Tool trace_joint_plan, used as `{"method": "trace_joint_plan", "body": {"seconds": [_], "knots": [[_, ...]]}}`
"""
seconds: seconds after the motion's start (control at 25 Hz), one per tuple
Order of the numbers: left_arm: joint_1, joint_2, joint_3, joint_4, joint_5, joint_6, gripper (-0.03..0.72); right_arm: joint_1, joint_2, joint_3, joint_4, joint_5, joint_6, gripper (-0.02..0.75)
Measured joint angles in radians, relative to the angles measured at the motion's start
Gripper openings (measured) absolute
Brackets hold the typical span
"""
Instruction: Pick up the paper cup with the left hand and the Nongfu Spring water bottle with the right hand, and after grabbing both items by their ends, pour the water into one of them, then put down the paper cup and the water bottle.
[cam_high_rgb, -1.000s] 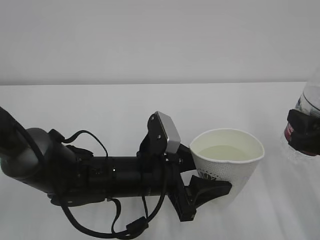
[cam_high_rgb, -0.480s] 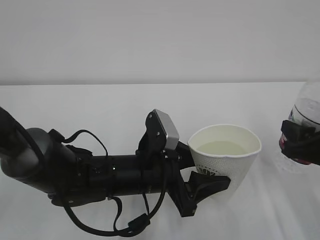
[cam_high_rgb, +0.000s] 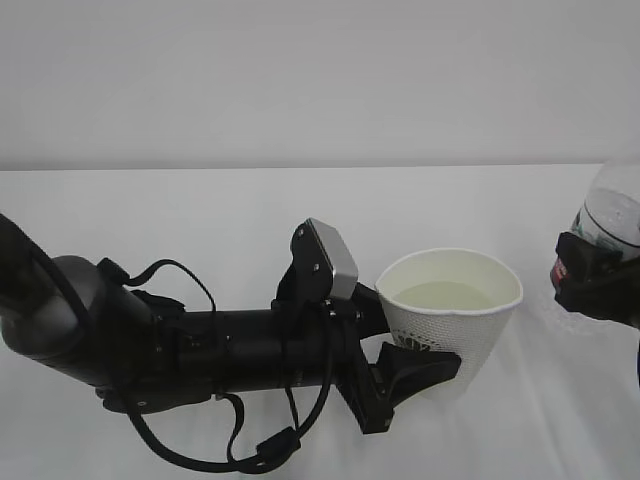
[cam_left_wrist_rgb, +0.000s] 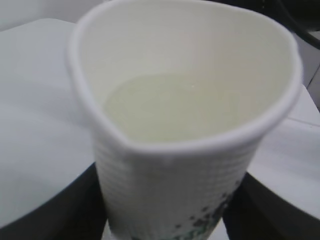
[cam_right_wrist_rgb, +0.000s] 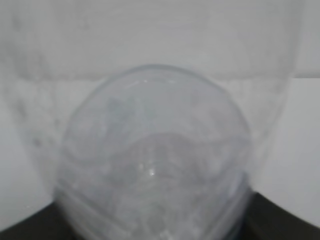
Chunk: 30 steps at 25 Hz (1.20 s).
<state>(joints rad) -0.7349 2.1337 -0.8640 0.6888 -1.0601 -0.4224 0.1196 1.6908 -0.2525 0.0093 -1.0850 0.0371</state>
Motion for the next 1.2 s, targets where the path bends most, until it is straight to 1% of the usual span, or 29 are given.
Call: {"method": "trace_joint_plan", "body": {"seconds": [0.52, 1.2], "knots": [[0.0, 0.0, 0.0, -0.001, 0.0, 0.0, 0.478, 0.0, 0.111, -0.002, 0.0, -0.024, 0.002, 0.387], [0.0, 0.0, 0.0, -0.001, 0.0, 0.0, 0.475, 0.0, 0.123, -0.002, 0.0, -0.024, 0.003, 0.393]]}}
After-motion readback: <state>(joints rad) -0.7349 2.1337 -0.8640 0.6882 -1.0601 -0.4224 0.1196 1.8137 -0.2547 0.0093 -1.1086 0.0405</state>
